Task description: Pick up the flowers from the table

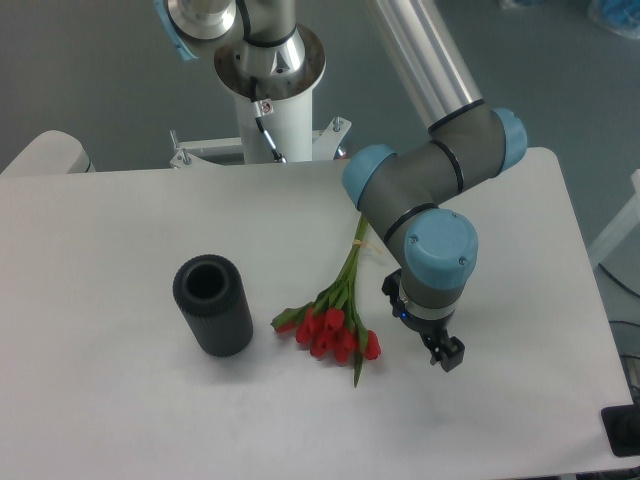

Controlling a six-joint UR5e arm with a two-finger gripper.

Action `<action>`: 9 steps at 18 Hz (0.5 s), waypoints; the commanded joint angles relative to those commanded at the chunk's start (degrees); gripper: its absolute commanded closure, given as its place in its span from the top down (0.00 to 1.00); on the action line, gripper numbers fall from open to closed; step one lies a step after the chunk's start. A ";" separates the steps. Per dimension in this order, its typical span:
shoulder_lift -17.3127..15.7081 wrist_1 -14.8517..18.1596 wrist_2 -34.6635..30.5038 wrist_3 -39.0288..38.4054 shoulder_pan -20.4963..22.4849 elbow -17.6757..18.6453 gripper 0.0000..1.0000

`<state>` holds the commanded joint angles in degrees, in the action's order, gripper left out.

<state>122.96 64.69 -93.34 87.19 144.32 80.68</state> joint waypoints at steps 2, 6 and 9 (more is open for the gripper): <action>0.00 -0.35 -0.09 0.17 -0.09 0.70 1.00; -0.09 -0.26 0.00 0.09 0.00 0.61 1.00; -0.26 -0.18 0.09 0.18 0.09 1.14 1.00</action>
<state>122.70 64.51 -93.25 87.36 144.40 81.82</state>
